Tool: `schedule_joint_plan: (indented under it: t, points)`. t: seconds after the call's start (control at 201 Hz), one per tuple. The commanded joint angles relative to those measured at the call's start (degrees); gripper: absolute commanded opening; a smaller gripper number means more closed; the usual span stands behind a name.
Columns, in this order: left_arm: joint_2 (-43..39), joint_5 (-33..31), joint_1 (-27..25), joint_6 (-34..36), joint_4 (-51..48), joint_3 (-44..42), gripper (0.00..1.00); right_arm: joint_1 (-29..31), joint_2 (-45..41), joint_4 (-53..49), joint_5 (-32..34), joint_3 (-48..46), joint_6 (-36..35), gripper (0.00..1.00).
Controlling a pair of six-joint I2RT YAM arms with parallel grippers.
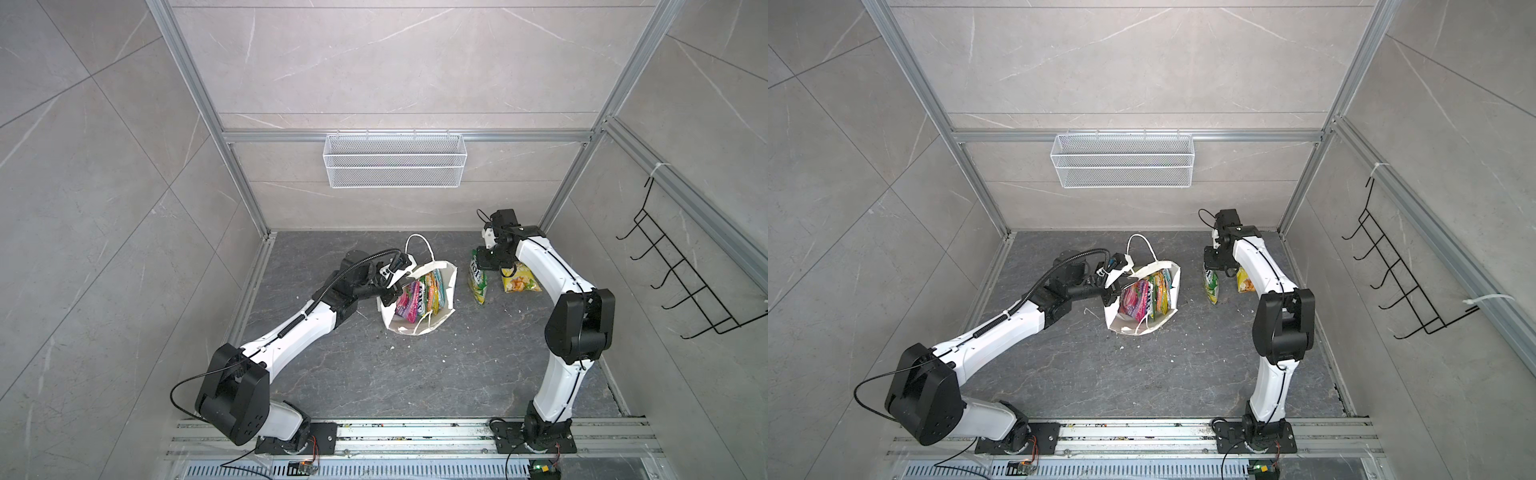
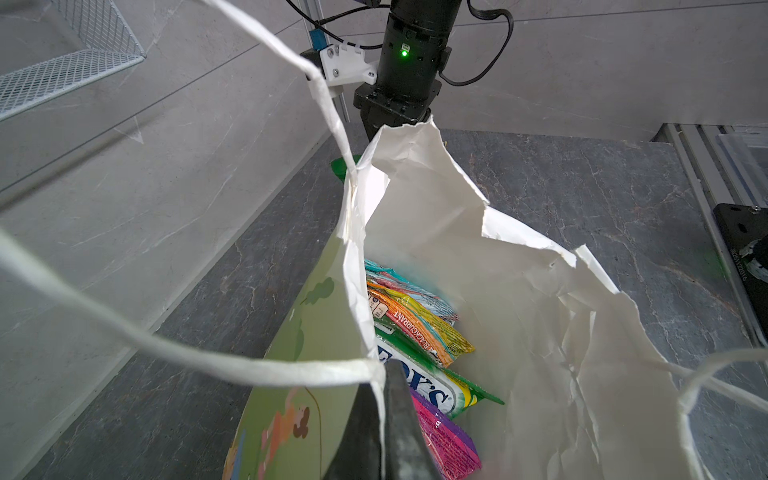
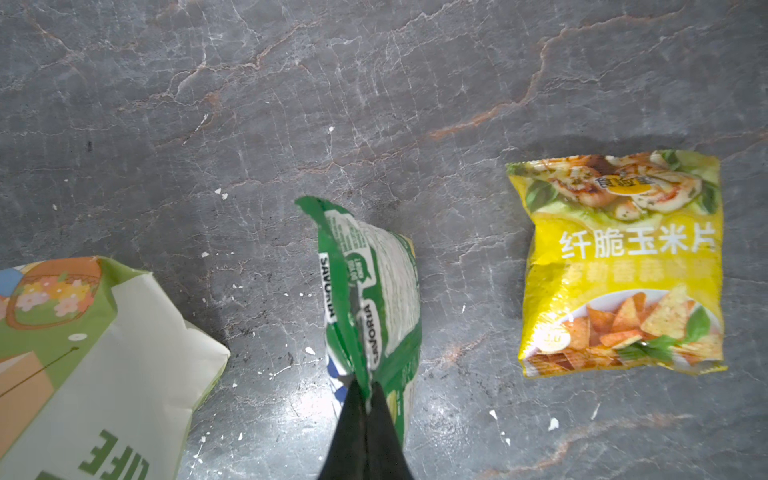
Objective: Take the snacks out of the paper bag
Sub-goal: 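Lower the green packet onto the table beside the yellow chip bag, then release the green packet with the right gripper and raise it away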
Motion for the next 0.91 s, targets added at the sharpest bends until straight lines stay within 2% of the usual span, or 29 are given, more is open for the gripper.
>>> schedule_joint_plan:
  t: [0.0,0.229,0.418,0.498,0.637,0.702,0.806,0.901]
  points:
    - [0.32,2.74,-0.63,-1.01,1.56,-0.22,0.0,0.03,1.59,-0.58,2.06,1.11,1.06,0.0]
    - [0.85,2.96,-0.85,-0.97,1.72,0.12,0.0,0.01,4.82,-2.01,4.35,3.77,3.01,0.0]
    - [0.86,2.89,-0.9,-0.83,2.42,0.15,0.0,-0.06,6.83,-4.86,12.68,5.28,3.98,0.0]
    - [0.78,2.93,-0.89,-0.7,2.37,0.13,0.0,-0.01,6.82,-5.03,13.07,5.09,2.54,0.0]
    - [0.99,2.97,-1.02,-0.61,2.38,0.21,0.0,1.32,6.19,-4.93,5.95,5.89,0.37,0.0]
    - [1.13,3.13,-0.98,-0.61,2.37,0.43,0.0,2.33,5.06,-3.33,0.34,5.65,0.93,0.0]
    - [1.13,3.3,-1.08,-0.9,2.65,0.65,0.0,3.35,3.34,0.67,-13.52,4.34,3.27,0.0]
    - [1.13,3.28,-1.17,-0.88,2.57,0.65,0.0,3.81,2.3,4.62,-18.82,2.53,6.77,0.0]
